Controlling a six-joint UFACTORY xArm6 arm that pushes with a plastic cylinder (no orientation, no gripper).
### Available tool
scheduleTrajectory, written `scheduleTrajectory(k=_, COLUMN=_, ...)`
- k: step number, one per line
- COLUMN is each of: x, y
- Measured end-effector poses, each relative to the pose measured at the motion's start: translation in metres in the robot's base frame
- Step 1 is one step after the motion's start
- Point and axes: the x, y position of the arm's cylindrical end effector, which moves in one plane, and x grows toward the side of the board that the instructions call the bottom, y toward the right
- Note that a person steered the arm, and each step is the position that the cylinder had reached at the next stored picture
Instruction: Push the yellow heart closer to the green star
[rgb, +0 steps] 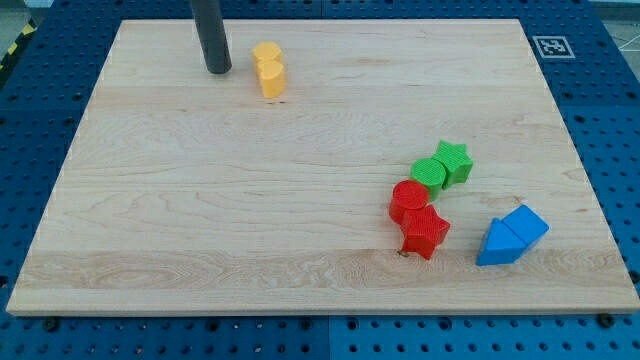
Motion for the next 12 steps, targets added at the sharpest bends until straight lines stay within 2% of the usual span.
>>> scheduleTrajectory(k=2, x=0.008, y=0.005)
scheduleTrajectory(k=4, x=0.023, y=0.044)
scheduleTrajectory(k=7, x=0.041, y=0.149)
scheduleTrajectory(k=9, x=0.06, y=0.241)
scheduleTrajectory(k=12, x=0.112, y=0.341)
